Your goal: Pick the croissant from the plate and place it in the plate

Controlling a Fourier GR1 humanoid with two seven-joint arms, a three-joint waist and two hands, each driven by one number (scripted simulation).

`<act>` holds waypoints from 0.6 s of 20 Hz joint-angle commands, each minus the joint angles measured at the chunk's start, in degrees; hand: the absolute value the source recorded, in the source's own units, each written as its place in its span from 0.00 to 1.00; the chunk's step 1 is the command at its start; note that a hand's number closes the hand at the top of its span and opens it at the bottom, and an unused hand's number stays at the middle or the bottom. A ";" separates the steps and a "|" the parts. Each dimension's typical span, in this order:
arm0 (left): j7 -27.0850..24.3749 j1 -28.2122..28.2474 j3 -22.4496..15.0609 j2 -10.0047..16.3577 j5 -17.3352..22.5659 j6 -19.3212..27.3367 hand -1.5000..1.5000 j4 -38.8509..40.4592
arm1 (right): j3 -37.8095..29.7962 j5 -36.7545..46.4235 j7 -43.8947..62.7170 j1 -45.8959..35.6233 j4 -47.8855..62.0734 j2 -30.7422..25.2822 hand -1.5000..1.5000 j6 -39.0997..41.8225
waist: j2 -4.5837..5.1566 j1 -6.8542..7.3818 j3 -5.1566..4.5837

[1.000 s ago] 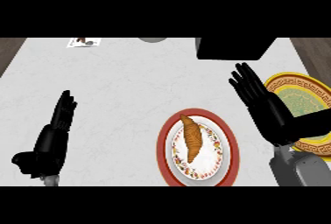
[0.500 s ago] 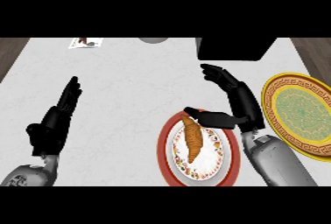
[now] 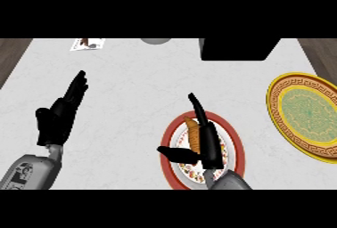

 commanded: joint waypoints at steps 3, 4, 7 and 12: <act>-2.17 -1.71 2.78 -0.65 0.20 -2.51 0.50 4.91 | 0.60 11.32 8.62 2.03 -9.00 -6.61 0.00 -3.51 | -0.19 -0.70 0.04; 2.47 -4.11 0.89 -2.42 -1.87 -0.28 0.50 3.42 | 0.88 12.95 10.76 3.10 -12.32 -7.18 0.00 -3.46 | -0.23 -0.74 0.06; 0.88 -1.45 1.68 -1.25 -1.26 -0.85 0.50 2.69 | -0.84 14.43 21.54 3.95 -17.76 -16.83 0.00 4.63 | -0.47 -1.10 0.00; 1.99 -2.82 1.22 -1.52 -1.85 -0.83 0.50 2.42 | 2.08 15.35 42.02 -2.55 -21.24 -19.25 0.00 20.19 | -0.54 -0.62 -0.09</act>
